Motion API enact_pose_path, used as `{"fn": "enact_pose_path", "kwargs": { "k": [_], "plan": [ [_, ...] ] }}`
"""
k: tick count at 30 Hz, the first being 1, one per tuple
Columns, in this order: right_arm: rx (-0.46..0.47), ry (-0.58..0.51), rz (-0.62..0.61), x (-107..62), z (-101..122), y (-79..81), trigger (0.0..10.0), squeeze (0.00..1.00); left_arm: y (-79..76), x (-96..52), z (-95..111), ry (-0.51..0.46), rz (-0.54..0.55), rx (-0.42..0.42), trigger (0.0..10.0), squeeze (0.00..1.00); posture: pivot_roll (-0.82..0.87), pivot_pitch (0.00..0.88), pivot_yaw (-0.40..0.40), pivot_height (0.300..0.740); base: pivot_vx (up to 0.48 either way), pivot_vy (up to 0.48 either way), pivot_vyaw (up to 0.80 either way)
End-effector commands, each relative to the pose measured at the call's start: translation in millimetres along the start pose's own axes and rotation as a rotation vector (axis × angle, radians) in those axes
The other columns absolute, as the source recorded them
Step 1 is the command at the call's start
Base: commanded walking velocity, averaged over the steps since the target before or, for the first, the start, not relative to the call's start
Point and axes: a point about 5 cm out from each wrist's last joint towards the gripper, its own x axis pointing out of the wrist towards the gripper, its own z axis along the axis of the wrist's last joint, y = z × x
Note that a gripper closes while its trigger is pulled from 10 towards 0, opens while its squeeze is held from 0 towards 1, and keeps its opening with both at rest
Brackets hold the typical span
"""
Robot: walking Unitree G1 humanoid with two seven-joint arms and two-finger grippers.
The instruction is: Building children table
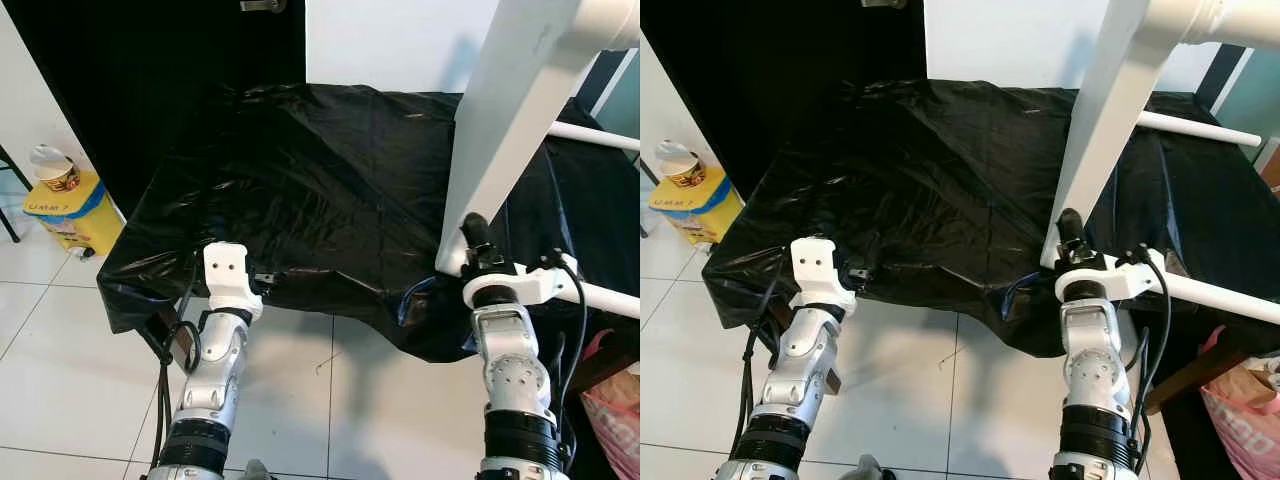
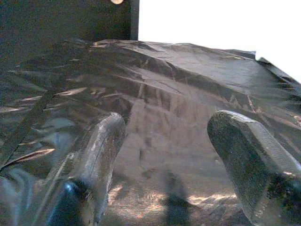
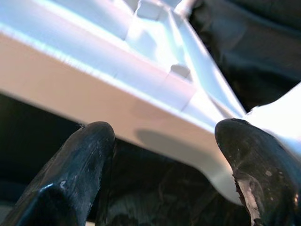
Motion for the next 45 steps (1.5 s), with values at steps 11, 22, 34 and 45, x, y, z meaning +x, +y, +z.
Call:
{"fn": "enact_pose_path", "kwargs": {
  "k": [11, 22, 34, 45],
  "plan": [
    [0.167, -0.307, -0.135, -9.3, 68, -31.1, 10.0, 0.00, -1.4, -0.8, 2, 0.003, -0.015, -0.004, 10.0, 0.00, 0.01, 0.046, 0.010, 0.740, 0.000, 0.000, 0.00],
    [-0.065, -0.070, -0.070, -0.3, 35, -19.3, 10.0, 0.00, -3.7, 1.8, 3, 0.003, -0.026, -0.005, 10.0, 0.00, 0.02, 0.046, -0.002, 0.740, 0.000, 0.000, 0.00],
    [-0.351, 0.239, 0.101, -5.5, -17, -4.5, 10.0, 0.00, 1.0, -3.9, 3, 0.000, 0.011, -0.003, 10.0, 0.00, 0.04, 0.047, -0.026, 0.740, 0.000, 0.000, 0.00],
    [-0.508, 0.274, 0.163, -18.7, -23, -9.3, 10.0, 0.00, 1.6, -4.1, 3, -0.001, 0.013, -0.004, 10.0, 0.00, 0.03, 0.038, -0.016, 0.740, 0.000, 0.000, 0.00]
  ]
}}
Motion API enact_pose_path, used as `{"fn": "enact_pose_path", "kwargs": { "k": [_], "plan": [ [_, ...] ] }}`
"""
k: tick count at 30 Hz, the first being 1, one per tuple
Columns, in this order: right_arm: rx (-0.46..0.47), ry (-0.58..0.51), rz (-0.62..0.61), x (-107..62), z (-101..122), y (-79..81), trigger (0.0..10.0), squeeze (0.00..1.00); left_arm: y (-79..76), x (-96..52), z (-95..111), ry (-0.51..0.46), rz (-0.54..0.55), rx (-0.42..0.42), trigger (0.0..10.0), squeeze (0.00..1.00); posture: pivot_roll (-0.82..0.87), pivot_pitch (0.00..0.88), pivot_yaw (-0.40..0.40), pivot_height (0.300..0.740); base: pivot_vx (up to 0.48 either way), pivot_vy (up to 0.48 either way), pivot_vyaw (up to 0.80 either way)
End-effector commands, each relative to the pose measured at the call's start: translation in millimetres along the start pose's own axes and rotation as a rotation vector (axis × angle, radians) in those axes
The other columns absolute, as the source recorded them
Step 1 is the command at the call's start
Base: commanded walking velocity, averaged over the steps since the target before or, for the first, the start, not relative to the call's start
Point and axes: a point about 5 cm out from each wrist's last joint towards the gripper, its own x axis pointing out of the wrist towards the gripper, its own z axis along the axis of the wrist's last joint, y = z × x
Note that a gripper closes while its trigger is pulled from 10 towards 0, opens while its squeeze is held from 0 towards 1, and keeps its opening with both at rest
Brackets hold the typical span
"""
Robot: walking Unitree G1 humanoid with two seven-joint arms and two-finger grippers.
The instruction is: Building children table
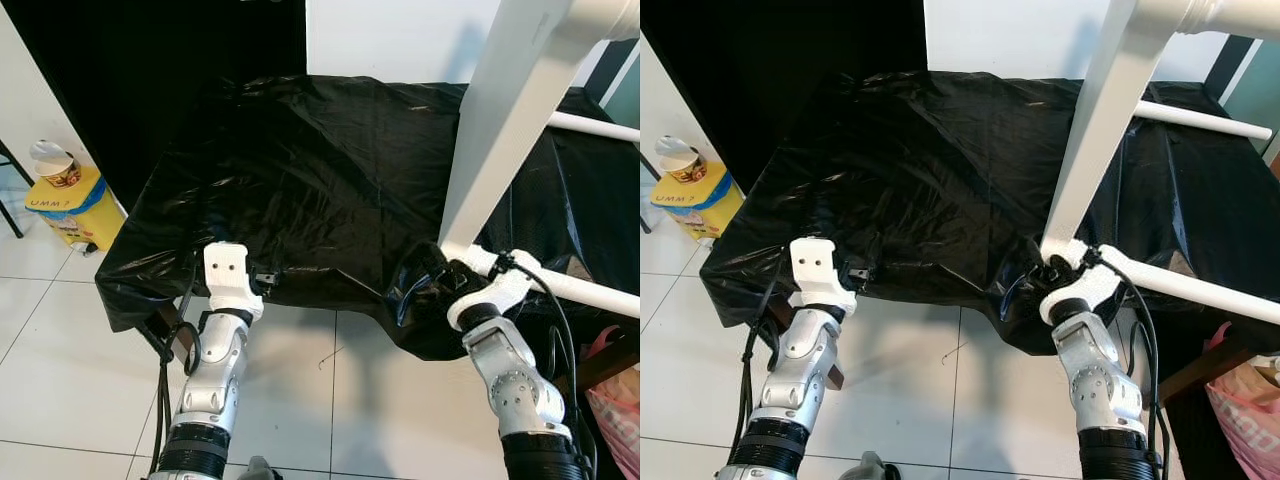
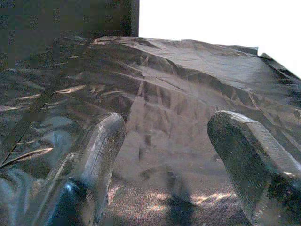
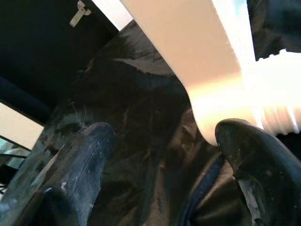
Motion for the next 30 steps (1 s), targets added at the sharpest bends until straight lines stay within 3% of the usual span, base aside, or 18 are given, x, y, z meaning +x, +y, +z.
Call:
{"fn": "enact_pose_path", "kwargs": {
  "k": [1, 6, 8, 10, 16, 30],
  "plan": [
    [-0.047, -0.012, 0.015, -5.0, 1, -2.0, 10.0, 0.00, 1.1, -0.3, 0, 0.007, 0.004, -0.007, 10.0, 0.00, 0.03, 0.037, -0.015, 0.740, 0.000, 0.000, 0.00],
    [-0.179, -0.041, 0.063, -8.7, 2, 2.7, 10.0, 0.00, -0.2, 1.2, 0, 0.009, -0.010, -0.015, 10.0, 0.00, 0.03, 0.032, -0.014, 0.740, 0.000, 0.000, 0.00],
    [-0.360, -0.058, 0.126, -10.4, -1, 13.2, 10.0, 0.00, -2.1, 2.5, 1, 0.007, -0.035, -0.035, 10.0, 0.00, 0.03, 0.026, -0.017, 0.740, 0.000, 0.000, 0.00],
    [-0.409, -0.061, 0.142, -11.0, -3, 16.1, 10.0, 0.00, -2.7, 2.7, 2, 0.007, -0.044, -0.044, 10.0, 0.00, 0.03, 0.025, -0.018, 0.740, 0.000, 0.000, 0.00],
    [-0.504, -0.090, 0.189, -10.4, -4, 26.4, 10.0, 0.00, -4.4, 1.5, 2, 0.005, -0.060, -0.069, 10.0, 0.00, 0.03, 0.017, -0.023, 0.740, 0.000, 0.000, 0.00],
    [-0.575, -0.083, 0.238, -11.7, -10, 27.6, 10.0, 0.00, -4.6, 0.3, 4, 0.000, -0.058, -0.057, 10.0, 0.00, 0.03, 0.022, -0.031, 0.740, 0.000, 0.000, 0.00]
  ]
}}
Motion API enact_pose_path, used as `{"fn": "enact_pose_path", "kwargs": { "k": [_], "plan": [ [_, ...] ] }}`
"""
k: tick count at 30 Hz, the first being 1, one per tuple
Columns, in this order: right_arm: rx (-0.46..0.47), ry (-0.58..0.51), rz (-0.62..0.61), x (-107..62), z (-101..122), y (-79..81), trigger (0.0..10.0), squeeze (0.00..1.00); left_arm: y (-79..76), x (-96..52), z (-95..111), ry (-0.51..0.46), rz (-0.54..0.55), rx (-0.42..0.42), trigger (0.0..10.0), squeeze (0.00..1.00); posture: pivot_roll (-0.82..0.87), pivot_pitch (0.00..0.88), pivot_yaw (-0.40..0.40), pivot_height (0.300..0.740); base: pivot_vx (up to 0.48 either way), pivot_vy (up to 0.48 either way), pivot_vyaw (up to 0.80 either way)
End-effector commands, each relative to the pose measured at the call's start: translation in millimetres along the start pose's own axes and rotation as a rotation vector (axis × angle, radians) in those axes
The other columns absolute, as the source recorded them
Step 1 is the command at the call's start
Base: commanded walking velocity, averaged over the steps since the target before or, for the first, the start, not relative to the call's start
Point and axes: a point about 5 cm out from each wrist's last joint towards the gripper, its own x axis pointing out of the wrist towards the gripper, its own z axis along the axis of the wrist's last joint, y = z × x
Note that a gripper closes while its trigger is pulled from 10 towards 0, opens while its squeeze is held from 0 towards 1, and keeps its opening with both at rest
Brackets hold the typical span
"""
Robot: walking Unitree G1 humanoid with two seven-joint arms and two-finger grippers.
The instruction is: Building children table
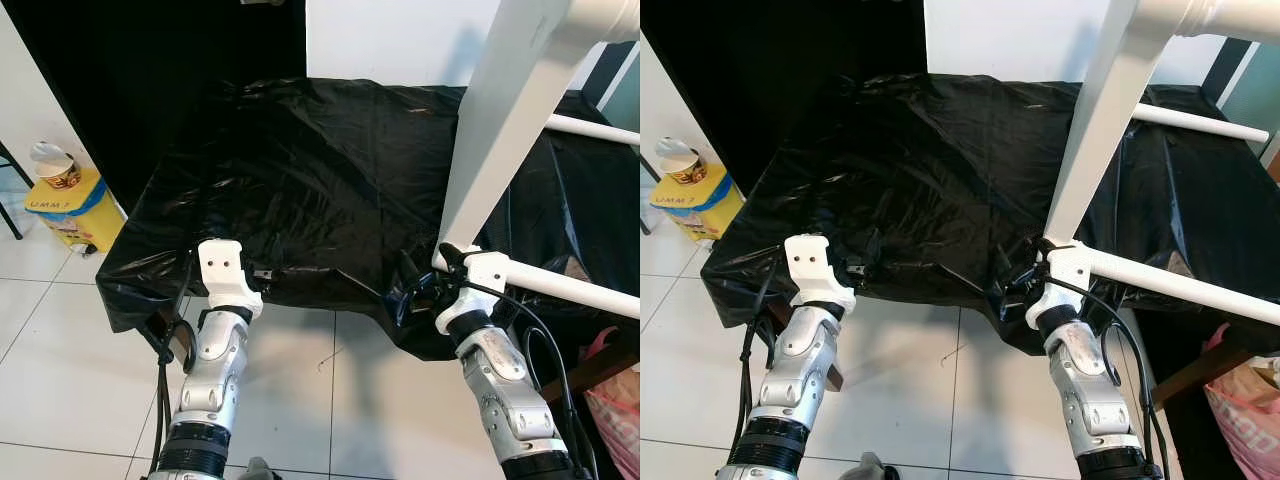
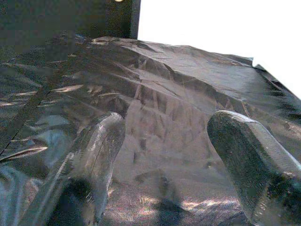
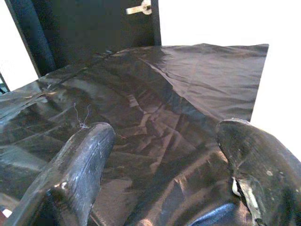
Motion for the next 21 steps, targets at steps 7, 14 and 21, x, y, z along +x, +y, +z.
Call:
{"fn": "enact_pose_path", "kwargs": {
  "k": [7, 14, 21],
  "plan": [
    [-0.033, -0.008, -0.036, -1.2, -3, -6.5, 10.0, 0.00, -2.3, -1.8, 0, 0.007, -0.050, 0.010, 10.0, 0.00, 0.03, 0.027, -0.035, 0.740, 0.000, 0.000, 0.00],
    [0.192, 0.017, -0.168, -12.8, -13, -14.8, 10.0, 0.00, -0.9, -3.0, 0, 0.006, -0.043, 0.015, 10.0, 0.00, 0.03, 0.034, -0.029, 0.740, 0.000, 0.000, 0.00],
    [0.223, 0.024, -0.168, -13.2, -16, -13.1, 10.0, 0.00, -2.4, -0.8, 0, 0.007, -0.048, 0.017, 10.0, 0.00, 0.02, 0.039, -0.023, 0.740, 0.000, 0.000, 0.00]
  ]
}}
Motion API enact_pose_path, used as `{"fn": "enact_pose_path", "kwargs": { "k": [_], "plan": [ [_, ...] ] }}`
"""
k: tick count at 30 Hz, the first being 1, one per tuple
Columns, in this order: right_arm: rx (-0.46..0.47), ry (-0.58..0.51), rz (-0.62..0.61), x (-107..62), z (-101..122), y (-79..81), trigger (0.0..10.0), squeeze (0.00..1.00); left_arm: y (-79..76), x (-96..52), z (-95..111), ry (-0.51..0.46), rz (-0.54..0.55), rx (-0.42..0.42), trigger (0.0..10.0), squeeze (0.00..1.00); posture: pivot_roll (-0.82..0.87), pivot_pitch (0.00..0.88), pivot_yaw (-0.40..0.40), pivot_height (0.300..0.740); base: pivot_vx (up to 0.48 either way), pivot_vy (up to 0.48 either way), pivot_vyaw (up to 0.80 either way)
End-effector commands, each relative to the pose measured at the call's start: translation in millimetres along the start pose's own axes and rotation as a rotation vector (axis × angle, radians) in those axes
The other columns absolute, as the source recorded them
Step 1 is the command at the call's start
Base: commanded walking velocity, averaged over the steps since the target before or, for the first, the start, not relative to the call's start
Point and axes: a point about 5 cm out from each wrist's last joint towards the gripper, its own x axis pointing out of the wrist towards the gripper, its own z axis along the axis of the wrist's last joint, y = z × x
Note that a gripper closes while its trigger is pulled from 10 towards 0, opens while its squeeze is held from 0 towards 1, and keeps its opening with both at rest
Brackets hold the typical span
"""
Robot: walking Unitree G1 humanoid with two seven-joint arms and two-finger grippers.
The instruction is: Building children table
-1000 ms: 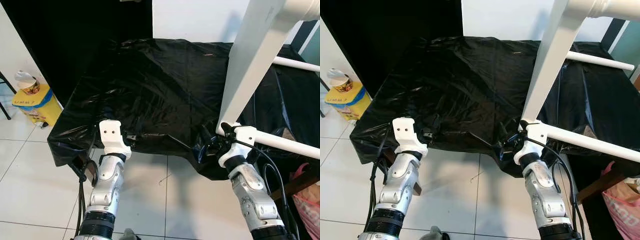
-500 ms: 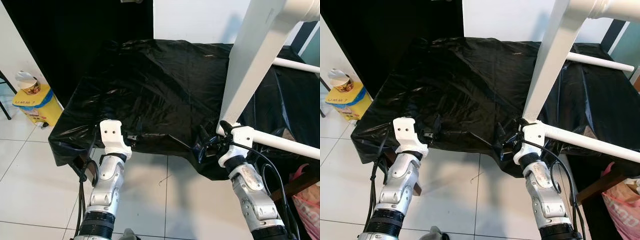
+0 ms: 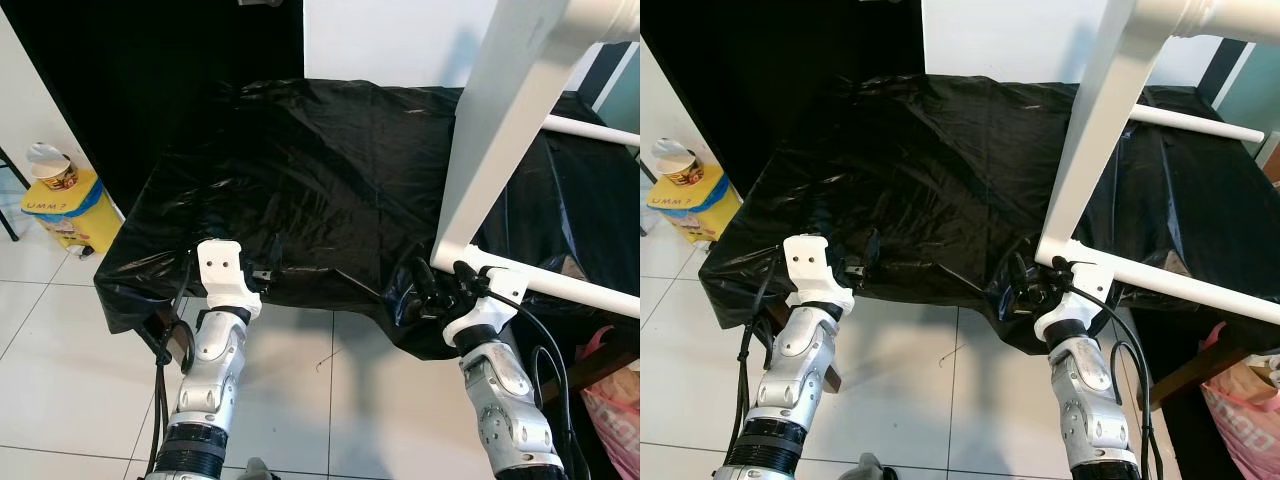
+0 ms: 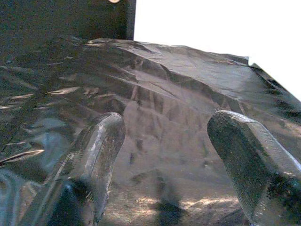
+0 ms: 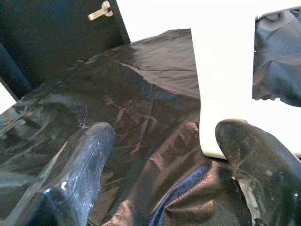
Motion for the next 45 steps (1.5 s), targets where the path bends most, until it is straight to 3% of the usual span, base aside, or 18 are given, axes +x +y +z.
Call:
{"fn": "enact_pose_path", "kwargs": {
  "k": [1, 4, 13, 29, 31, 34, 36, 45],
  "plan": [
    [0.013, 0.009, -0.007, -0.3, -1, -1.1, 10.0, 0.00, -3.3, 0.2, -1, 0.006, -0.042, 0.005, 10.0, 0.00, 0.02, 0.039, -0.023, 0.740, 0.000, 0.000, 0.00],
    [-0.053, 0.011, 0.024, -0.3, -3, 3.0, 10.0, 0.00, -3.1, 1.1, 0, 0.005, -0.043, 0.006, 10.0, 0.00, 0.02, 0.042, -0.021, 0.740, 0.000, 0.000, 0.00],
    [0.091, 0.040, -0.039, -3.1, -9, -2.6, 10.0, 0.00, -2.6, -0.4, 0, 0.007, -0.037, 0.008, 10.0, 0.00, 0.03, 0.046, -0.023, 0.740, 0.000, 0.000, 0.00],
    [0.066, 0.042, -0.028, -2.4, -10, -2.1, 10.0, 0.00, -1.9, 0.4, 0, 0.006, -0.037, 0.012, 10.0, 0.00, 0.03, 0.040, -0.021, 0.740, 0.000, 0.000, 0.00],
    [0.074, 0.042, -0.033, -2.5, -10, -2.2, 10.0, 0.00, -1.9, 0.5, 0, 0.005, -0.038, 0.012, 10.0, 0.00, 0.03, 0.039, -0.022, 0.740, 0.000, 0.000, 0.00],
    [0.190, 0.079, -0.132, -7.5, -20, -16.5, 10.0, 0.00, -1.6, 1.3, 0, 0.003, -0.037, 0.014, 10.0, 0.00, 0.03, 0.035, -0.021, 0.740, 0.000, 0.000, 0.00],
    [0.217, 0.089, -0.160, -9.0, -23, -20.7, 10.0, 0.00, -1.5, 1.5, 0, 0.003, -0.037, 0.014, 10.0, 0.00, 0.03, 0.035, -0.021, 0.740, 0.000, 0.000, 0.00],
    [0.191, 0.077, -0.151, -8.3, -21, -22.0, 10.0, 0.00, -3.2, 2.3, 0, 0.003, -0.044, 0.012, 10.0, 0.00, 0.02, 0.034, -0.017, 0.740, 0.000, 0.000, 0.00]
  ]
}}
